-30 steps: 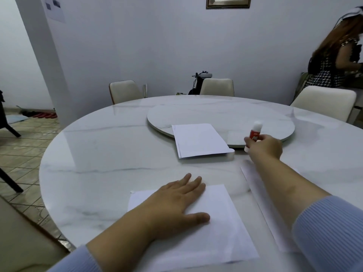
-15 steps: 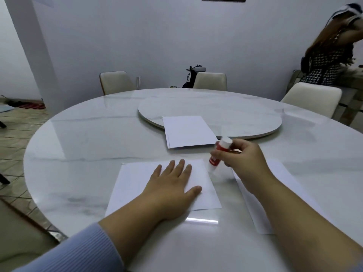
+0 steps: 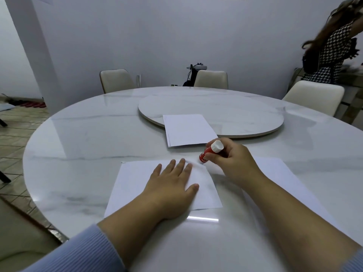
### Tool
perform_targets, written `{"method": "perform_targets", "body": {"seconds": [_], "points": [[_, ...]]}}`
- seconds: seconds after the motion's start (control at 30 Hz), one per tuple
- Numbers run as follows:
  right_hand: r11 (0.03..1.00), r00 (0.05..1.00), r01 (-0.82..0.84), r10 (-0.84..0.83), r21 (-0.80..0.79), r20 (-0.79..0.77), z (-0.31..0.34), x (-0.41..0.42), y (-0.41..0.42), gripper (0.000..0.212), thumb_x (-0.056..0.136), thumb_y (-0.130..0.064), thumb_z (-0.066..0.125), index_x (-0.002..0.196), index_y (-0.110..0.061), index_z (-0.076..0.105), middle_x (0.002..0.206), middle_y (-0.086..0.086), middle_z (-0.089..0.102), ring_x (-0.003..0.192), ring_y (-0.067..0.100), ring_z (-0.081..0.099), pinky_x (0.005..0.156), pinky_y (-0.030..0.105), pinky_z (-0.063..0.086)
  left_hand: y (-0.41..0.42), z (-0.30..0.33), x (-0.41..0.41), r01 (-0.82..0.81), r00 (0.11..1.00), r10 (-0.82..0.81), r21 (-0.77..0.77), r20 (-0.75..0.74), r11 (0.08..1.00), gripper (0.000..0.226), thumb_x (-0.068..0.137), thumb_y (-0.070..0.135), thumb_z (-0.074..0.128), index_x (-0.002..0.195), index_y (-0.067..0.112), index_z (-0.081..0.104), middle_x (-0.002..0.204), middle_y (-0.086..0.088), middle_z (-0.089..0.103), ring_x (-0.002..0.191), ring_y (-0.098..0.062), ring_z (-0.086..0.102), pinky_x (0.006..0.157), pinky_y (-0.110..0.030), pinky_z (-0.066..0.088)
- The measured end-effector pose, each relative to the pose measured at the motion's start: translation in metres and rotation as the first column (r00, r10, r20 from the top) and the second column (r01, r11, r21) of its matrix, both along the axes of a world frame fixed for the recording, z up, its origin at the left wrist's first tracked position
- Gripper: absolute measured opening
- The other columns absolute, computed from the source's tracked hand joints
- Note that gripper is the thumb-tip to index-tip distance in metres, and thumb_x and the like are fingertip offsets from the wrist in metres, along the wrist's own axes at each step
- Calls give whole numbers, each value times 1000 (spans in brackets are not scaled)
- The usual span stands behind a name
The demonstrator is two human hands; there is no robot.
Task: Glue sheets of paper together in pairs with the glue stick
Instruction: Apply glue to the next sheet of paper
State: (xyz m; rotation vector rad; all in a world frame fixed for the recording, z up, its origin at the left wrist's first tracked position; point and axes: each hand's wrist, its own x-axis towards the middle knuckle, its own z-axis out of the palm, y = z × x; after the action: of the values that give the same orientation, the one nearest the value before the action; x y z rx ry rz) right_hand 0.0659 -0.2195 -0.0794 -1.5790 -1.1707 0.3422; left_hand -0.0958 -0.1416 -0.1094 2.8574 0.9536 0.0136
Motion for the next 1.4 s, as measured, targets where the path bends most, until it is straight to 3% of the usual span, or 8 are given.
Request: {"method": "perform_targets", "body": {"seconds": [0.2, 0.53, 0.67, 0.8, 1.03, 1.13, 1.2, 1.4], "points": [[975, 998, 4, -18, 224, 61, 8, -4, -9, 11, 83, -15, 69, 90, -22, 63, 84, -9, 73, 85, 10, 70, 83, 32, 54, 0, 0, 0, -5, 1000, 5, -6, 11, 1000, 63, 93, 53, 15, 148, 28, -4, 158, 7, -10, 144, -12, -12, 117, -40, -8], [993, 982, -110, 113, -30, 148, 7, -4, -15, 8, 82, -14, 67, 83, -11, 61, 82, 20, 65, 76, 33, 57, 71, 40, 48, -2, 2, 1, -14, 1000, 14, -15, -10, 1000, 63, 93, 53, 15, 148, 28, -5, 158, 6, -10, 144, -12, -12, 117, -40, -7], [946, 952, -307, 306, -105, -27, 12, 0, -27, 14, 74, -17, 68, 82, -7, 64, 70, 3, 65, 63, 12, 56, 56, 23, 46, -2, 1, -1, -11, 1000, 11, -17, 5, 1000, 63, 93, 53, 16, 148, 28, -4, 158, 6, -9, 144, -12, -12, 117, -40, -7], [886, 871, -457, 428, -79, -240, 17, 9, -37, 13, 73, -8, 72, 85, -3, 67, 73, 12, 67, 64, 23, 54, 50, 22, 44, -5, 5, -2, -6, 1000, 6, -33, 23, 999, 63, 94, 51, 19, 149, 28, -1, 159, 7, -8, 144, -11, -10, 118, -39, -6], [845, 587, 115, 366, 522, -722, 29, 33, -43, 14, 79, -21, 59, 88, -10, 61, 76, 3, 68, 66, 11, 69, 51, 15, 50, -10, 41, -16, 439, 888, -457, -373, 45, 817, 61, 88, 27, 54, 137, 53, 27, 152, 32, 6, 138, 11, -4, 111, -16, 0], [873, 678, 121, 275, 473, -681, 25, 29, -38, 10, 80, -19, 61, 88, -13, 61, 66, 5, 70, 49, 12, 60, 42, 17, 43, -10, 33, -13, 44, 945, -8, -103, 328, 994, 49, 92, 46, 41, 139, 37, 34, 152, 16, 28, 139, -4, 21, 110, -23, 18], [911, 755, 93, 199, 403, -625, 21, 24, -34, 5, 87, -11, 59, 91, -12, 61, 64, 8, 68, 45, 16, 58, 40, 20, 42, -11, 23, -8, -212, 958, 195, 60, 210, 975, 65, 91, 58, 26, 146, 23, 18, 158, 1, 13, 145, -17, 8, 114, -35, 12], [973, 921, -86, 159, 213, -355, 6, 3, -18, 11, 90, -7, 58, 100, -5, 62, 80, 16, 73, 66, 24, 68, 60, 28, 57, 1, 10, -11, 68, 997, -71, -79, -28, 995, 76, 82, 70, 27, 146, 40, -2, 156, 13, -15, 143, -7, -14, 117, -35, -5]]}}
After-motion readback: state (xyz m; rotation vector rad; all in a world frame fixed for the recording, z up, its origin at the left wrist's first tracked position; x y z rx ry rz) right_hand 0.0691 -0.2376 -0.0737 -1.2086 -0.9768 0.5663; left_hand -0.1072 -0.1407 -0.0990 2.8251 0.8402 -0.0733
